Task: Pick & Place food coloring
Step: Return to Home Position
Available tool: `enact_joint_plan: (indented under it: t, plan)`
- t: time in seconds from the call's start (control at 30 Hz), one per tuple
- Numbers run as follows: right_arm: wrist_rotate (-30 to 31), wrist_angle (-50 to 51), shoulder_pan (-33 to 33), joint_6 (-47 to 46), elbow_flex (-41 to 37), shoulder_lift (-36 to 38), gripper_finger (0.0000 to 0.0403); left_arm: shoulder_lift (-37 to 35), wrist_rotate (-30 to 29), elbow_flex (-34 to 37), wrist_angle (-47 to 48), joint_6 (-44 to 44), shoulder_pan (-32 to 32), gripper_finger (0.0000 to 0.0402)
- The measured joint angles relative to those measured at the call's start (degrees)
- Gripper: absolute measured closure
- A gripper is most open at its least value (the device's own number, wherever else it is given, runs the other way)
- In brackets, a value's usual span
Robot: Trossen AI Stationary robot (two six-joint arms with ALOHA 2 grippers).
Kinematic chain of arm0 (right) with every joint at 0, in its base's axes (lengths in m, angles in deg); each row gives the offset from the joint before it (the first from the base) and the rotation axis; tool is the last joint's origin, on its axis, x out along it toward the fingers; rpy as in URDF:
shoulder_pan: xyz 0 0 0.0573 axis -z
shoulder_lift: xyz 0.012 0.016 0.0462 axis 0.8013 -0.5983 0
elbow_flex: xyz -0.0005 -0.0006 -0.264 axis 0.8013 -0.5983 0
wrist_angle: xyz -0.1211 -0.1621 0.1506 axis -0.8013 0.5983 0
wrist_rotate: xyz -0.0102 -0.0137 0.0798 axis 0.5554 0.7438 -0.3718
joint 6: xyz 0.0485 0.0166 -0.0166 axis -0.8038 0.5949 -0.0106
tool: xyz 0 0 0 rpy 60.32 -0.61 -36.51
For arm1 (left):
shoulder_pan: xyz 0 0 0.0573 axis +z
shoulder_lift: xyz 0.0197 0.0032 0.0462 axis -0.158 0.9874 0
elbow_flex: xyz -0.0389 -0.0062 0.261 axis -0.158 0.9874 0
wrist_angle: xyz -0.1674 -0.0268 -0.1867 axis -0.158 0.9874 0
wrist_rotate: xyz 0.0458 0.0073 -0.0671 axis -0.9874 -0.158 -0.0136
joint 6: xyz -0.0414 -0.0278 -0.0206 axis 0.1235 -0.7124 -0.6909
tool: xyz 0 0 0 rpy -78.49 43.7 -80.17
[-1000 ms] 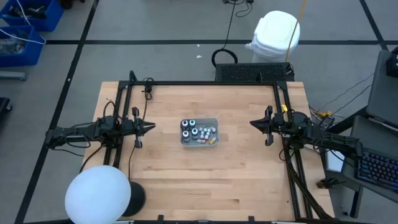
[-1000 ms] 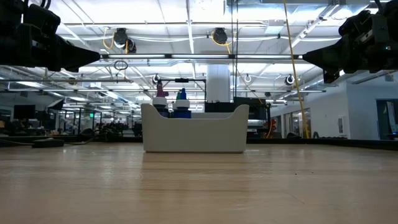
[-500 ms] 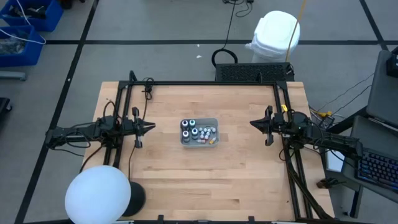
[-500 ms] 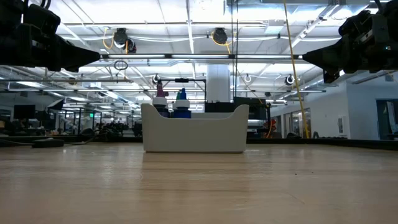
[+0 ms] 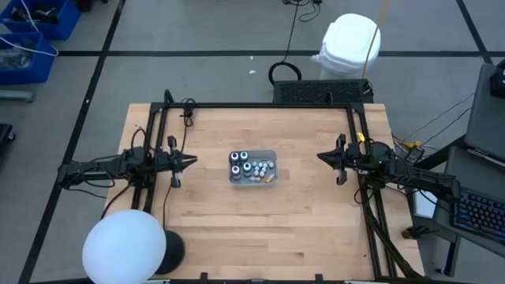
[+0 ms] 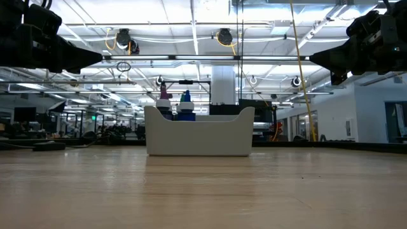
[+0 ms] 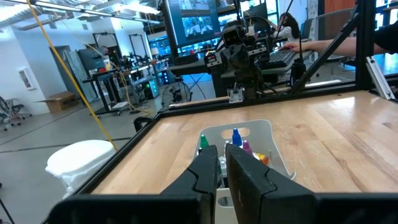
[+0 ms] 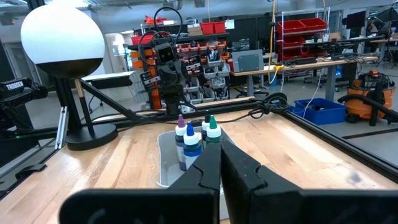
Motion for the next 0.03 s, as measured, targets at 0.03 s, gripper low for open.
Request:
enact_joint_plan:
  t: [0.03]
  plan:
    - [0.0, 0.0, 0.0, 0.0, 0.0, 0.0, 0.0403, 0.0, 0.0, 0.0, 0.0, 0.0, 0.0, 0.0360]
